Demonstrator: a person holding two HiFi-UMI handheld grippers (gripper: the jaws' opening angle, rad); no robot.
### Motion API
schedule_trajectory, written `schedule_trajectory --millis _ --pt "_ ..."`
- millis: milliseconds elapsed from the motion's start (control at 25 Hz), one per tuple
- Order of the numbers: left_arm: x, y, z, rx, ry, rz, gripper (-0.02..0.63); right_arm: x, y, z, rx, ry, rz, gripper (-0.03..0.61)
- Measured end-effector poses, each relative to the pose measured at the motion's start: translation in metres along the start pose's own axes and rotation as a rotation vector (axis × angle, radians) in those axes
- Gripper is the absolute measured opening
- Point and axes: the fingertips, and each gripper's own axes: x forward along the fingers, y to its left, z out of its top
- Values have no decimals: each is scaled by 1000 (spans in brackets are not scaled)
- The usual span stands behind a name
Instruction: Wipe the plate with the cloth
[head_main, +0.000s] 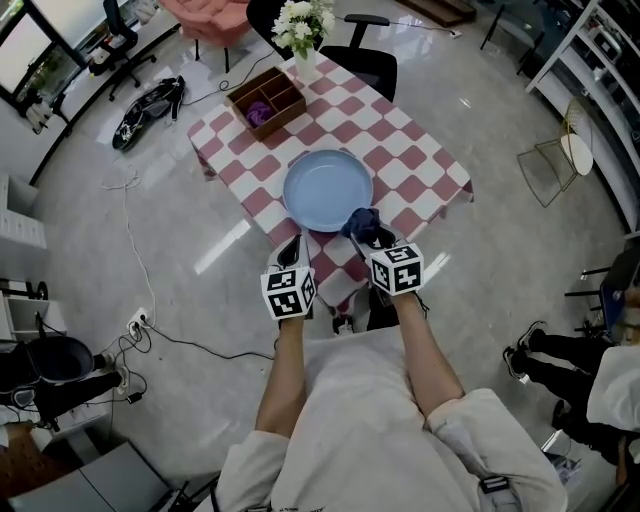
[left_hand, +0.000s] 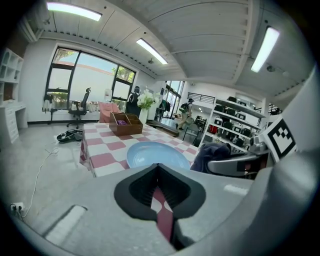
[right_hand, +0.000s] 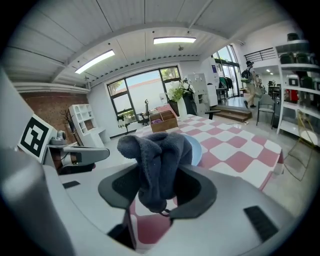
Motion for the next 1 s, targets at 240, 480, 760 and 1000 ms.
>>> schedule_trajectory --millis 240,480,760,1000 --pt "-8 0 -1 0 -6 9 9 -11 8 -6 -3 -22 0 186" --pt "-15 -11 -6 25 -1 -30 9 -19 9 -6 9 -62 -16 181" --pt "-23 -17 0 28 -24 -51 9 -24 13 0 -9 -69 -38 181" --pt "-24 -21 5 7 -49 -72 9 -23 18 -1 -45 -59 -34 180"
